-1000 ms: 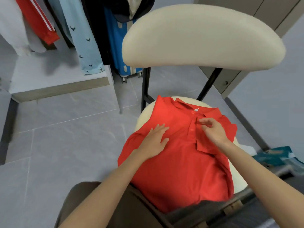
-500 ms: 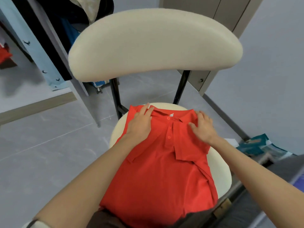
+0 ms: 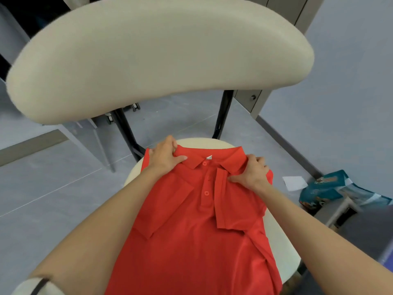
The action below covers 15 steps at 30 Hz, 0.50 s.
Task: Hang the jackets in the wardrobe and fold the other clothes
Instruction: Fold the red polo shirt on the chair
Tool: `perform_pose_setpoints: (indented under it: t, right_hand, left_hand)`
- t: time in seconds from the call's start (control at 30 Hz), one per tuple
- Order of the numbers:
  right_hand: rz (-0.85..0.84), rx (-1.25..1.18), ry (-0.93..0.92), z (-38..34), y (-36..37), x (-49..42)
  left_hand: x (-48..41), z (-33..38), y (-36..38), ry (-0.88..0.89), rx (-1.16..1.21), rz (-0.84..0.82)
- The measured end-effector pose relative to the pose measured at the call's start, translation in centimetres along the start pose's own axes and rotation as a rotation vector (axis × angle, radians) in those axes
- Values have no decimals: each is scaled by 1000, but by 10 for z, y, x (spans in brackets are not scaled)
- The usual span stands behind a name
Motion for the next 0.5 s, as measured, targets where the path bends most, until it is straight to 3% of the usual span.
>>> perform_pose_setpoints:
  t: [0.13, 0.2, 0.5]
  right_hand:
    - [-18, -15, 112, -8, 1, 4]
    - [-10, 7, 106, -11, -1, 8]
    - [167, -220, -274, -15, -29, 51]
  left_hand:
    - [2, -10, -6, -4, -322, -66]
    - [7, -5, -10, 12, -359, -48]
    - [56, 39, -56, 321, -290, 146]
Point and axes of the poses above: each hand's wrist, its own x-axis away from the middle knuckle, its own y-axis out of the palm, z = x × y, the point moved 9 cm from there along -x, towards the middle knuckle, and after that the axes turned 12 degrees about y, right-handed, at the moved point
